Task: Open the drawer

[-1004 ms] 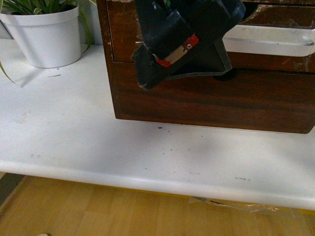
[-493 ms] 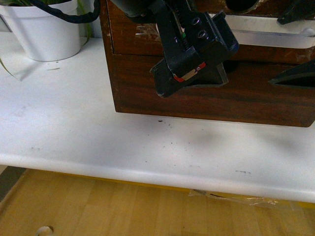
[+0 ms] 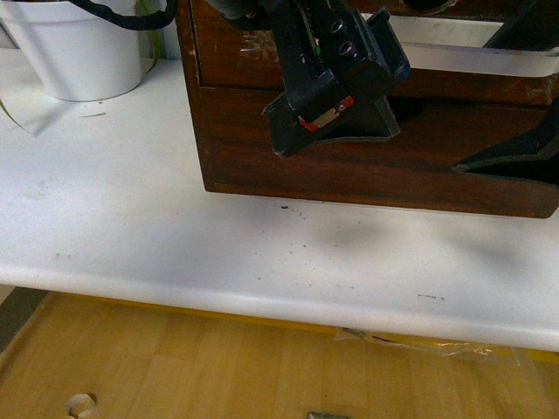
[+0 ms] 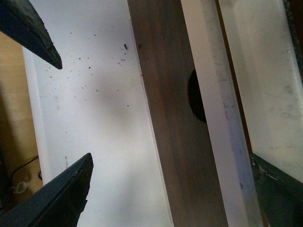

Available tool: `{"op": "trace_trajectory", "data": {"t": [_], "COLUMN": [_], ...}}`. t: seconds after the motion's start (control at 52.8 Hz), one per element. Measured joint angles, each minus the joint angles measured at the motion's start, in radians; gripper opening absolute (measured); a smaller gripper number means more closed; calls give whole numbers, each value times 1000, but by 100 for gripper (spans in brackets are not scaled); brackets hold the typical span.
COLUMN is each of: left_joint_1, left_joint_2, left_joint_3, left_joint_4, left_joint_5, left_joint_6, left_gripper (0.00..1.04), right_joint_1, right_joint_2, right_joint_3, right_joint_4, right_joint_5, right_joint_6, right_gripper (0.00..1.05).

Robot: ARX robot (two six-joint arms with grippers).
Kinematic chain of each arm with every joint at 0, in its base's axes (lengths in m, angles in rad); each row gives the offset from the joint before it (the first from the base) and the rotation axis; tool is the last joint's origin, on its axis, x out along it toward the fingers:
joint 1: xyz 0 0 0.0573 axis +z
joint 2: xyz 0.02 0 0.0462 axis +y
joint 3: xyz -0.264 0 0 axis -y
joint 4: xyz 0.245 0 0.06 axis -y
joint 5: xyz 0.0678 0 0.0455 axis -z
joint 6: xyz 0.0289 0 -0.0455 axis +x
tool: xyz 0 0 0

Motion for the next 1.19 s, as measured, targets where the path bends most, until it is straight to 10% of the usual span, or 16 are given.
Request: {"op": "trace_trajectory", "data": {"t": [1.194], "left_joint_1": [-57], "left_joint_2": [-83], "left_joint_3": [-48], "left_joint_4": [-242], "left_joint_5": [-32], "left_joint_6": [218], "left_gripper": [99], "right_joint_1": [-27], "right_joint_2": [-120], "right_joint_3": [-60], "right_joint_4": [-186], "right_joint_5": [-81], "right_joint_6": [-158], "right_gripper": [96]}}
